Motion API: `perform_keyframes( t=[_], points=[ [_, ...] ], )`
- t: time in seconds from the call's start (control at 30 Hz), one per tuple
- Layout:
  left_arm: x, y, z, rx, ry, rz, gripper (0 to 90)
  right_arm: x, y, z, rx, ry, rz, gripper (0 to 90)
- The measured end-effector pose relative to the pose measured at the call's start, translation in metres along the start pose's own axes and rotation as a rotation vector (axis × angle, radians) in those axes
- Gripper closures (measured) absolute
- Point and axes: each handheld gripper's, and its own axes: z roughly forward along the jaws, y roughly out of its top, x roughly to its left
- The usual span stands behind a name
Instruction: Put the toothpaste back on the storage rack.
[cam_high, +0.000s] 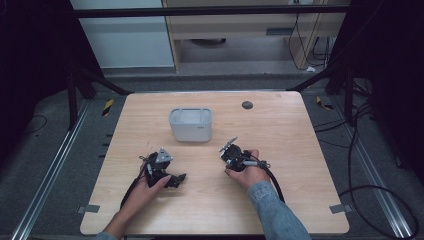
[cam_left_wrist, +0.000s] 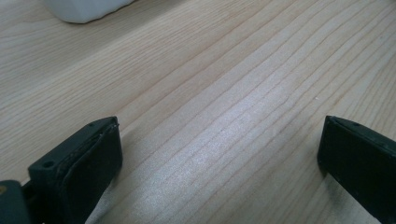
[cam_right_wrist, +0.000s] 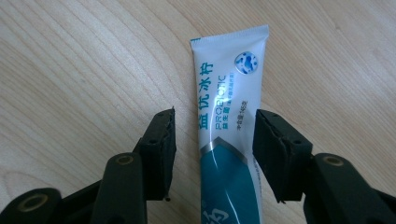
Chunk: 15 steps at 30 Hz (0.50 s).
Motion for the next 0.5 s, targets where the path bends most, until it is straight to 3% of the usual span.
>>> perform_keyframes(
  t=[0.5],
  points=[
    [0.0000, 0.0000, 0.0000, 0.000, 0.000, 0.000, 0.0, -0.0054, 0.0005, 0.0041, 0.008, -0.007, 0.005, 60.5]
  ],
)
